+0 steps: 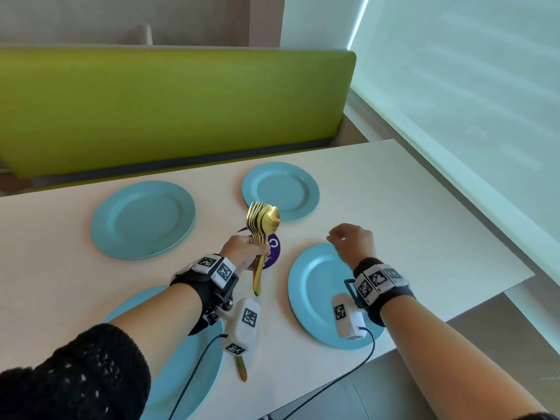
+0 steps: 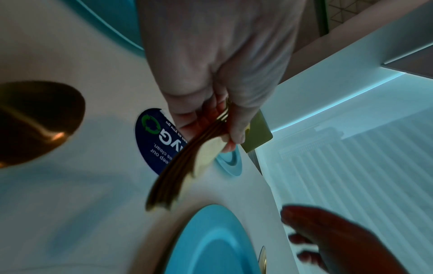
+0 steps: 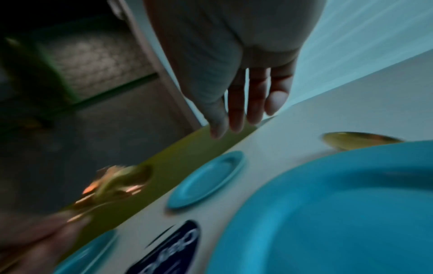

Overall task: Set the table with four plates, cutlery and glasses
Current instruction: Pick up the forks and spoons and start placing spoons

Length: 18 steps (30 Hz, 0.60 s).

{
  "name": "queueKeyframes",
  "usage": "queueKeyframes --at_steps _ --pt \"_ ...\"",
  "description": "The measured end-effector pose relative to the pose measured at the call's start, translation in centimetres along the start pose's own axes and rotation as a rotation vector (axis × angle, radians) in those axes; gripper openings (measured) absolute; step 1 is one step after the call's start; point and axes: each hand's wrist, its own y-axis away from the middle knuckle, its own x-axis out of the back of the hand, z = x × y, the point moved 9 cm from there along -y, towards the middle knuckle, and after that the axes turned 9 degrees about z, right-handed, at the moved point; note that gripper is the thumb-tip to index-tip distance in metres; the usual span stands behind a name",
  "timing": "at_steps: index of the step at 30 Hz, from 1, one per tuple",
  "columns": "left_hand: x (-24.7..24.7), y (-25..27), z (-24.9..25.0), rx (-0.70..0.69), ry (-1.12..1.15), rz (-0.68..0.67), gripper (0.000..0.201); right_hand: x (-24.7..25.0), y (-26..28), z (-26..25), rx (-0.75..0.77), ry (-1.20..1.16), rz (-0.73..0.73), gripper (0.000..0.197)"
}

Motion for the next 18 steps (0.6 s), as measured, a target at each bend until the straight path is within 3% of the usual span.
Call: queueKeyframes --at_steps 7,12,18 --pt "2.6 2.6 0.4 -0.057 -0.142 -0.161 0.013 -4.8 8.0 -12.1 0.565 0.153 -0.186 0.023" --pt "4.7 4.7 0.0 -0.119 -0.302 -0.291 0.011 -6.4 11.6 -14.9 0.654 0.219 -0.259 0.018" --pt "7.5 6.4 -0.1 -0.184 -0.484 -0.354 0.016 -7.3 15.3 -17.6 0.767 0.404 -0.303 0.022"
